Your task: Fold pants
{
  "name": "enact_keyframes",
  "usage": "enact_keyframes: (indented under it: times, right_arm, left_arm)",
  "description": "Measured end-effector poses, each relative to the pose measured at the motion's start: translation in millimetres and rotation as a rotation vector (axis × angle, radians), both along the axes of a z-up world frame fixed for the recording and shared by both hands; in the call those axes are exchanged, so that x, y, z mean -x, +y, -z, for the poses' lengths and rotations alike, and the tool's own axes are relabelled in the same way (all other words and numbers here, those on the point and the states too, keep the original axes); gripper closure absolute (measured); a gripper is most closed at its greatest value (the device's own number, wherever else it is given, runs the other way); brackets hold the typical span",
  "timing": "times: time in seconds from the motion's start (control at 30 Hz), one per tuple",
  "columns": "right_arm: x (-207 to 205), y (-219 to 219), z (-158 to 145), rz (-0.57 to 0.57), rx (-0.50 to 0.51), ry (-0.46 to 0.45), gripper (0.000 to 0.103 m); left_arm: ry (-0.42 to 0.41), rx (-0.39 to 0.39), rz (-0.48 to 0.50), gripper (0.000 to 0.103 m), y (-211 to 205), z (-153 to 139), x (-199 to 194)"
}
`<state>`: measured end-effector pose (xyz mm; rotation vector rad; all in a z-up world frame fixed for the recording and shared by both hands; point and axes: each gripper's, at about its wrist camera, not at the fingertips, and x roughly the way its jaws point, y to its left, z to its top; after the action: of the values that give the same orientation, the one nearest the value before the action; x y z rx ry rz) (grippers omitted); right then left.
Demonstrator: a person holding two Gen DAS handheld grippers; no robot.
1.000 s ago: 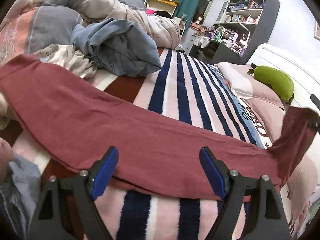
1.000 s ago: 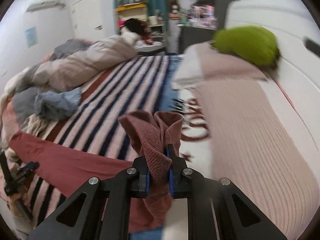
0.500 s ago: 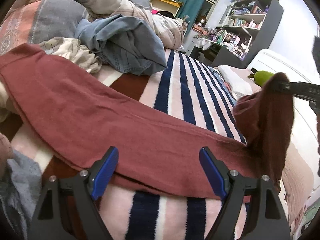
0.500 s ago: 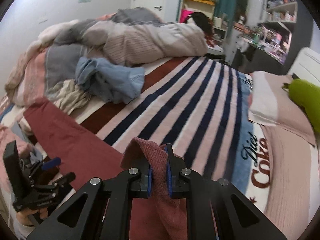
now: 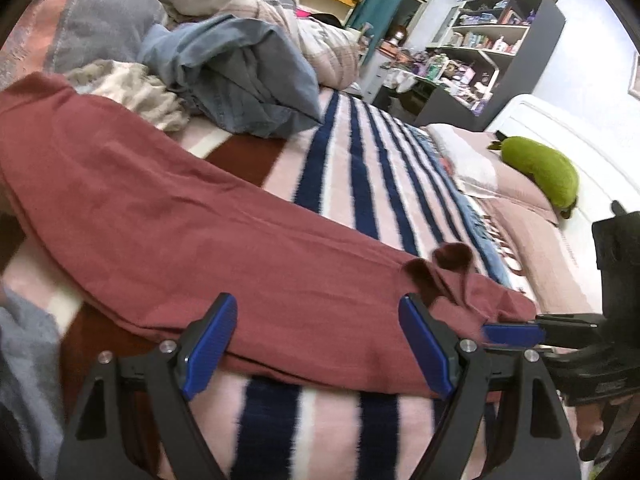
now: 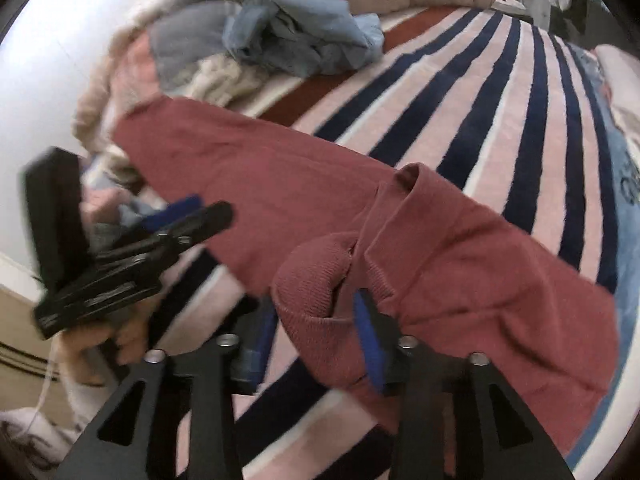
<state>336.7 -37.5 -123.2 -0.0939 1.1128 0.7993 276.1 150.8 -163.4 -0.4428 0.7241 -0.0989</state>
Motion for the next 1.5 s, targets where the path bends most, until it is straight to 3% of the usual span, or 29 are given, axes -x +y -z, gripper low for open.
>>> enact_keyframes:
  times: [0.03,0.1,0.17,0.23,0.33,0.4,0.5,0.6,0.73,0.77,0.83,0.9,0.93,1.03,1.2,1.37,1.47,1.5]
  right_arm:
    - [3,-8,-5,-0.003,-0.044,0.002,0.048]
    - [9,-29,-18,0.02,-0.135,-0.052,0.047]
    - [14,-53,-29,0.089,-0.203,-0.16,0.046]
    - [11,-83,-35,0.196,-0.248,-0.264,0.039]
    - [-1,-110,-25,0.318,-0.2,-0.354,0.038]
    - [-10,-119,-13,0.339,-0.105,-0.372,0.038]
    - [-14,-145,-3,0.418,-0.095,-0.389,0.038]
    - [-12,-164,0,0.442,-0.129,-0.364,0.038]
    - [-3,-167,-10,0.445,-0.147,-0.402,0.038]
    - [-2,-167,-11,0.444,-0.153,-0.408,0.038]
    - [-3,-166,-13,0.443,-0.169,-0.407,0.038]
    - [-4,-166,-13,0.443,-0.188,-0.395,0.038]
    - [-6,-167,-12,0.446,-0.198,-0.386,0.038]
    - [-9,-171,-9,0.457,-0.221,-0.363,0.038]
    - [-7,-171,-9,0.456,-0.241,-0.36,0.038]
    - [-9,-168,-4,0.447,-0.247,-0.337,0.038]
    - [-11,-165,1,0.436,-0.252,-0.312,0.038]
    - [-11,-165,2,0.434,-0.252,-0.309,0.038]
  left_arm:
    - [-0.002,0.011,0.011,0.023,-1,-1,-1]
    - [-0.01,0.052,0.045,0.023,-6,-3,-5]
    - [-0.017,0.082,0.067,0.023,-10,-6,-10]
    - [-0.018,0.081,0.085,0.023,-19,-11,-15]
    - [0.004,0.097,0.173,0.023,-43,-14,-24]
    - [0.041,0.1,0.22,0.023,-65,-12,-32]
    - [0.113,0.083,0.262,0.023,-91,-3,-50]
    - [0.152,0.07,0.246,0.023,-103,-1,-60]
    - [0.206,0.049,0.188,0.024,-107,2,-73]
    - [0.212,0.037,0.178,0.026,-107,3,-74]
    - [0.214,-0.013,0.155,0.059,-110,4,-76]
    - [0.218,-0.042,0.176,0.077,-113,4,-78]
    - [0.214,-0.067,0.183,0.083,-113,4,-77]
    - [0.165,-0.15,0.189,0.085,-115,-8,-74]
    - [0.098,-0.237,0.112,0.085,-85,-31,-70]
    - [0.174,-0.291,0.096,0.082,-54,-13,-78]
    - [0.205,-0.292,0.072,0.056,-44,-1,-77]
    - [0.201,-0.309,0.045,0.04,-40,1,-74]
